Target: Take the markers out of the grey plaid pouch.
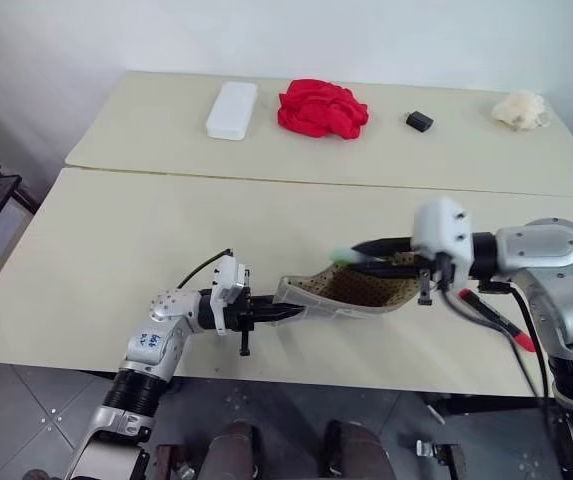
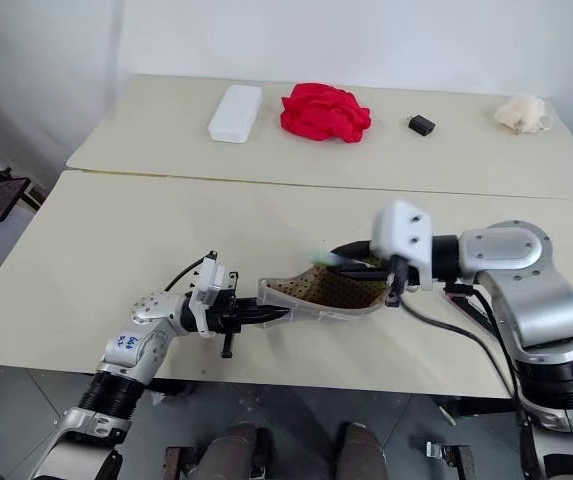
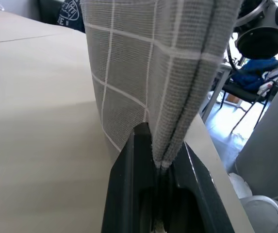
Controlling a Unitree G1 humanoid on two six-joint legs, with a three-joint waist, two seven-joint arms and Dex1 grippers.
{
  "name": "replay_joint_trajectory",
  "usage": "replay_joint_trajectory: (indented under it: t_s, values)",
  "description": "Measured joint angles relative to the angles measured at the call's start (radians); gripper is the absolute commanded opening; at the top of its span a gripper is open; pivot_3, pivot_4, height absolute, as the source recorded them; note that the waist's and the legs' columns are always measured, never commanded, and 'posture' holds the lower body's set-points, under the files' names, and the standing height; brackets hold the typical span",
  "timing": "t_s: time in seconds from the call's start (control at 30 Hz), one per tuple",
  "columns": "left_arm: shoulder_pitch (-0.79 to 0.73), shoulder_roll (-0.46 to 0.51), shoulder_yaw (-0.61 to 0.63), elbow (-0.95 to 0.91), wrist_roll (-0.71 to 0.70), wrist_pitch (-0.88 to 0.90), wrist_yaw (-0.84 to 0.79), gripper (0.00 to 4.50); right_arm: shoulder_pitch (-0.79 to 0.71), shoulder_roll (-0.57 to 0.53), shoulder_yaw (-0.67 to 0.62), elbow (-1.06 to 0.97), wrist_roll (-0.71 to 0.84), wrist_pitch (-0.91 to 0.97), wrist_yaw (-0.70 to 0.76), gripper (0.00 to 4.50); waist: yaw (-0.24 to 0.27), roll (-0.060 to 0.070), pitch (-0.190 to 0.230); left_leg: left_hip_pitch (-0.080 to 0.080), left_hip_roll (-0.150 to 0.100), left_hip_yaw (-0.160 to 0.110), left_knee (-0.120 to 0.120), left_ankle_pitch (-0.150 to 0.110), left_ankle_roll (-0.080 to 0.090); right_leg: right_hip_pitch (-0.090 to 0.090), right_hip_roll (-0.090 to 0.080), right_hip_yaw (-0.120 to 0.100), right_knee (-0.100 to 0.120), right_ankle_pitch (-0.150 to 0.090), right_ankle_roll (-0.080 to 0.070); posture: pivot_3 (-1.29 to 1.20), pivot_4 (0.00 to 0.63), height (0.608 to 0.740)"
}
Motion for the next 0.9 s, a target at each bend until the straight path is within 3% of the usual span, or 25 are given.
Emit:
replay_joint_trajectory:
  t_s: [0.2,0.3,0.43,0.53,0.63,0.77,0.87,0.9]
  values:
    - [-0.016,0.011,0.021,0.038,0.003,-0.033,-0.014,0.0,0.018,-0.095,-0.248,0.013,0.43,0.355,-0.105,0.46,-0.002,0.0,0.0,0.0,0.0,-0.001,0.0,0.0,0.0,0.0,0.0,0.0,0.0,0.0,0.0,0.0,0.15,0.74]
    - [-0.024,0.023,0.043,0.041,0.003,-0.049,-0.015,0.0,0.069,-0.203,-0.318,0.08,0.482,0.464,-0.141,0.46,-0.001,0.0,0.0,0.0,0.0,0.0,0.0,0.0,0.0,0.0,0.0,0.0,-0.001,0.0,0.0,0.0,0.15,0.74]
    - [-0.027,0.052,0.078,0.042,0.003,-0.057,-0.021,0.0,0.25,-0.282,-0.303,0.144,0.374,0.452,-0.161,0.46,-0.001,0.0,0.0,0.0,0.0,0.001,-0.001,0.0,0.0,0.0,0.0,0.001,-0.001,0.0,0.0,0.0,0.15,0.74]
    - [-0.03,0.056,0.091,0.042,-0.004,-0.044,-0.021,0.0,0.368,-0.298,-0.187,0.192,0.169,0.301,-0.207,0.46,-0.002,0.0,0.0,0.0,0.0,0.002,-0.001,0.0,0.0,0.0,0.0,0.001,0.0,0.0,0.0,0.0,0.15,0.74]
    - [-0.033,0.078,0.097,0.041,-0.014,0.0,-0.024,0.0,0.394,-0.283,-0.099,0.276,0.012,0.148,-0.251,0.46,-0.005,0.0,0.0,0.001,0.0,0.004,-0.001,0.0,0.0,-0.002,0.0,0.002,0.0,0.0,0.0,0.0,0.15,0.74]
    - [-0.036,0.123,0.133,0.028,-0.073,0.147,-0.01,0.0,0.376,-0.229,-0.078,0.336,-0.068,0.016,-0.275,1.83,-0.009,0.0,0.0,0.001,0.0,0.004,-0.002,0.0,0.0,-0.002,0.0,0.003,0.001,0.0,0.0,0.0,0.15,0.74]
    - [-0.025,0.191,0.226,0.027,-0.165,0.336,0.04,0.0,0.383,-0.21,-0.091,0.318,-0.059,-0.078,-0.208,2.89,-0.011,0.0,0.0,0.001,0.001,0.003,-0.002,0.0,0.0,-0.002,0.0,0.003,0.0,0.0,0.0,0.0,0.15,0.74]
    - [-0.017,0.202,0.263,0.026,-0.192,0.383,0.067,0.27,0.386,-0.207,-0.1,0.31,-0.047,-0.096,-0.187,3.22,-0.011,0.0,0.0,0.001,0.001,0.003,-0.002,0.0,0.0,-0.002,0.0,0.003,0.0,0.0,0.0,0.0,0.15,0.74]
